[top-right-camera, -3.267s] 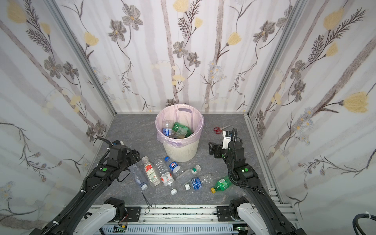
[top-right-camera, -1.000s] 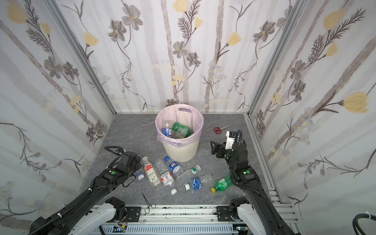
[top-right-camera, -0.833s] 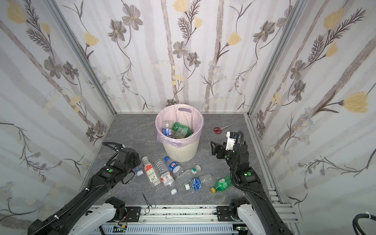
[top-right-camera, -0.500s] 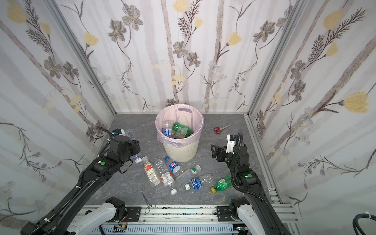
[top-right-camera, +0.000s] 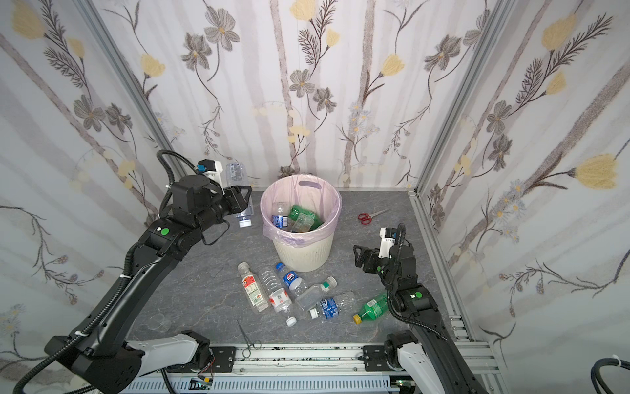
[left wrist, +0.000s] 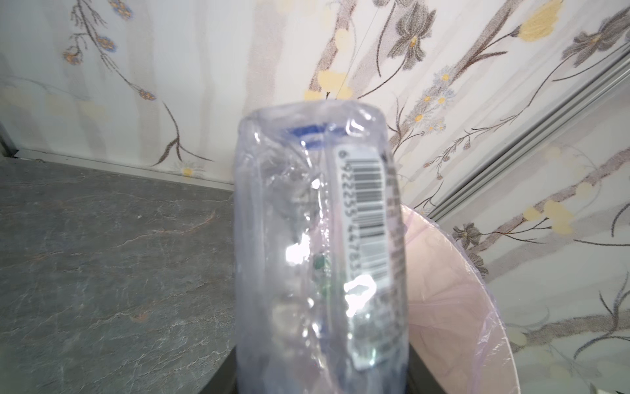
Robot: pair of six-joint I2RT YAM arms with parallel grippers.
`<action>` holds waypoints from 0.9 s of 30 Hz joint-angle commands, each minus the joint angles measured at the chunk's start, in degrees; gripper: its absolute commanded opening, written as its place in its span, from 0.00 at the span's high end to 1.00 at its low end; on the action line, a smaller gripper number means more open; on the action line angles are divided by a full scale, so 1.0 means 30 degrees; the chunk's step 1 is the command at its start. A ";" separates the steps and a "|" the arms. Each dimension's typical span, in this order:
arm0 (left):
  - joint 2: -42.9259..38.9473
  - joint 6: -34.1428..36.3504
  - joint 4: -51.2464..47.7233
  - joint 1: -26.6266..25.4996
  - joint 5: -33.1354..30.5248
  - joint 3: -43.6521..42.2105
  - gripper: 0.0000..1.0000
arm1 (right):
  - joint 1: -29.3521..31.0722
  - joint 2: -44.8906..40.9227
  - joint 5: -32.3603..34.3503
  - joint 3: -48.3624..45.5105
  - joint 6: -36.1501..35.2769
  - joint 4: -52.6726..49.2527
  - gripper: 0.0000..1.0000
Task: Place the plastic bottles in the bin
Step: 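Lift the crushed clear bottle with the left gripper over the bin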
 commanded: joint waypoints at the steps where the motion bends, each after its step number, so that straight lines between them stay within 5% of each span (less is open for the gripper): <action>1: 0.0927 0.0386 0.0927 -0.0131 0.0917 0.0912 0.52 | 0.0013 -0.0200 0.0081 0.0167 0.0205 -0.0170 0.13; 27: 0.6474 0.0943 0.2795 -0.1525 0.2563 0.5259 0.51 | 0.0036 -0.0867 -0.0007 -0.0384 0.0141 -0.0494 0.12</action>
